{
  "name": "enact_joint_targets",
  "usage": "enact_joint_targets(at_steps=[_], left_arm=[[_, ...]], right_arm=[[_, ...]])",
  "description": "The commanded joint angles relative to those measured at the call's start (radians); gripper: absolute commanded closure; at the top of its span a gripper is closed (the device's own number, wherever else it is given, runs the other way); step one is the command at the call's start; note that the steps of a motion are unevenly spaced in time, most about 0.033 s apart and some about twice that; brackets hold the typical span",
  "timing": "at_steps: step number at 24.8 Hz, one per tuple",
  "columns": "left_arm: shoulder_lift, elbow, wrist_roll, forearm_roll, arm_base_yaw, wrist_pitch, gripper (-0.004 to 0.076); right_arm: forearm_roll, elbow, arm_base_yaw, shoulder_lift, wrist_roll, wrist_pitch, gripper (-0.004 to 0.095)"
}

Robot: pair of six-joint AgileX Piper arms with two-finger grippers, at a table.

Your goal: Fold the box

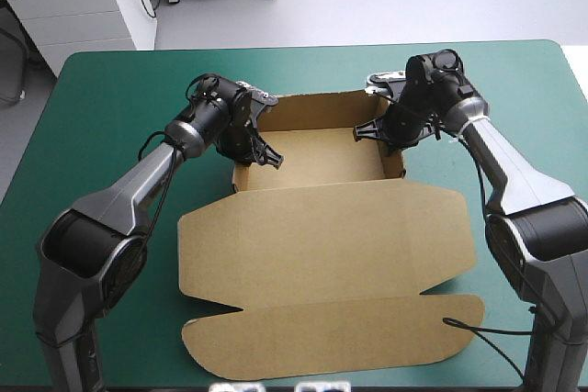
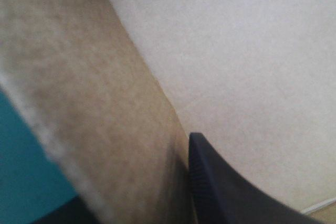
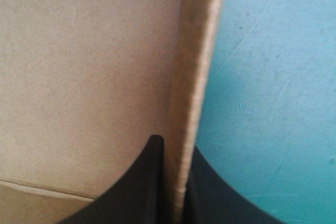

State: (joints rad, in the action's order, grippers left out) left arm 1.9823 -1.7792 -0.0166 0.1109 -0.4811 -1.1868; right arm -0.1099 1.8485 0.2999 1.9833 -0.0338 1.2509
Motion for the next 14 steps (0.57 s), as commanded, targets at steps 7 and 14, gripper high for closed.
enact_joint_targets(at_steps=[7, 14], left_arm=[[-0.054, -0.024, -0.004, 0.010, -0.009, -0.011, 0.0237], [-0.064, -0.024, 0.003, 0.001, -0.009, -0.011, 0.0237]], right_arm=[[-0.041, 0.031, 0.000, -0.063, 0.009, -0.003, 0.0091], [-0.064, 0.031, 0.000, -0.063, 0.009, -0.003, 0.0130]])
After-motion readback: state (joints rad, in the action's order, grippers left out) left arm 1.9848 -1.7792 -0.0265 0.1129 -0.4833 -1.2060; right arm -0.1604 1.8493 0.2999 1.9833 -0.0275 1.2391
